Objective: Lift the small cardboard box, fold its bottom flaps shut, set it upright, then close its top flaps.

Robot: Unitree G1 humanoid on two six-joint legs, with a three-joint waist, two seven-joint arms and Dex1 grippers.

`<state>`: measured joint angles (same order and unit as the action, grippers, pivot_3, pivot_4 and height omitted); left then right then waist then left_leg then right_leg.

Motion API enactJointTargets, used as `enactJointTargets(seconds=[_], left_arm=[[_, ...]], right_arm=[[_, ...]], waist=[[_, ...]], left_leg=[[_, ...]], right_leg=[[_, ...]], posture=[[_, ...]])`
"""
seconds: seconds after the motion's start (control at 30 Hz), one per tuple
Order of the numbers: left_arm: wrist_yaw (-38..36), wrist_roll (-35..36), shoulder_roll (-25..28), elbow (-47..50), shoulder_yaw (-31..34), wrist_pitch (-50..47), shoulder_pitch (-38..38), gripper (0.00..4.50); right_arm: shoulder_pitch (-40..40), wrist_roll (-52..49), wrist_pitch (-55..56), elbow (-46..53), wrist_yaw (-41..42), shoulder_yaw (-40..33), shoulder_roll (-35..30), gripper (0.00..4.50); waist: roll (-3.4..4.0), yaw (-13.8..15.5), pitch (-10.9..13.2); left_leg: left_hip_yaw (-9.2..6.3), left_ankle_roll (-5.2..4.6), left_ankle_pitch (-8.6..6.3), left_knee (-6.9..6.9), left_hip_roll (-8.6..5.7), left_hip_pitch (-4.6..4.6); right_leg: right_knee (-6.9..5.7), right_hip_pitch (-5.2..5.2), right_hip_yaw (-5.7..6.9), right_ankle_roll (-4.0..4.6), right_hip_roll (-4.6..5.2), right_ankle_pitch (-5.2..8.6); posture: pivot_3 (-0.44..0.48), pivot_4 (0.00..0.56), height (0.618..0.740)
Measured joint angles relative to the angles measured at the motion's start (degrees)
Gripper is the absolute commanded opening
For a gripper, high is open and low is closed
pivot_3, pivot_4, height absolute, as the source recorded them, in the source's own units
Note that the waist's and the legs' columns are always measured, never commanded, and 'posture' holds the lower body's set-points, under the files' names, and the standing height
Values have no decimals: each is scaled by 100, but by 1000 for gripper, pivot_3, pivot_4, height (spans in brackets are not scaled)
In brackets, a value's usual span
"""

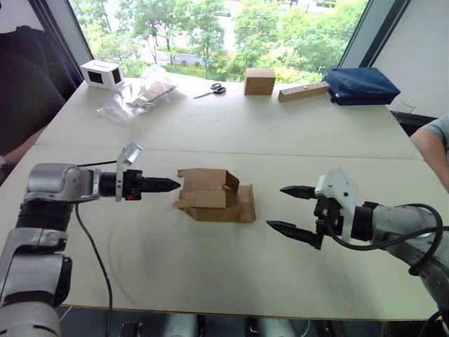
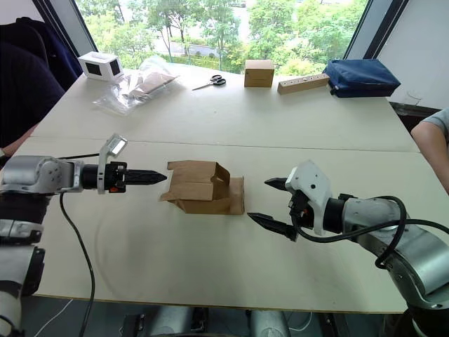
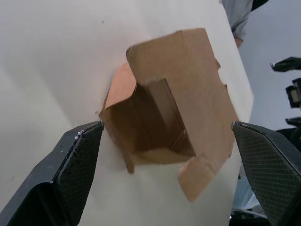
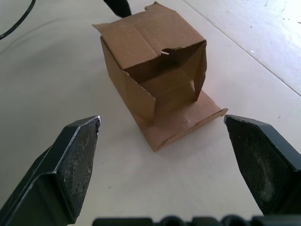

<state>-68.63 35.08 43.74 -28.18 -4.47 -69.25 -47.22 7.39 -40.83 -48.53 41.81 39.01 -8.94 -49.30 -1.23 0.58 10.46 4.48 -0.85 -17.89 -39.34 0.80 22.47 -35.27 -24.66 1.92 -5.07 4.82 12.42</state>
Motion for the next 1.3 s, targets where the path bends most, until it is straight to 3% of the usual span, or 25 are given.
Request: enactJointTargets(seconds=[0.2, 0.53, 1.3], left_arm=[[-12, -160, -497, -542, -149, -6, -219, 4500], [-275, -181, -777, -493, -349, -354, -317, 4500], [-711, -59, -393, -89, -364, -663, -147, 4500]], right_arm=[[-134, -3, -1, 205, -237, 30, 84, 4468], [-449, 13, 20, 284, -427, -30, 85, 4468], [-380, 2, 10, 302, -498, -59, 80, 4468]], waist=[[-1, 13, -1], [-1, 10, -1], [-1, 15, -1]], left_leg=[[-3, 0, 1, -6, 3, 0], [-6, 0, 0, -12, 4, 2], [-7, -4, -2, -21, 8, 5]], right_leg=[[-6, 0, 0, 0, 0, 0], [-8, 0, -1, 1, 0, 0], [-11, 1, -2, 2, 0, 1]], posture=[[0, 150, 740], [0, 150, 740], [0, 150, 740]])
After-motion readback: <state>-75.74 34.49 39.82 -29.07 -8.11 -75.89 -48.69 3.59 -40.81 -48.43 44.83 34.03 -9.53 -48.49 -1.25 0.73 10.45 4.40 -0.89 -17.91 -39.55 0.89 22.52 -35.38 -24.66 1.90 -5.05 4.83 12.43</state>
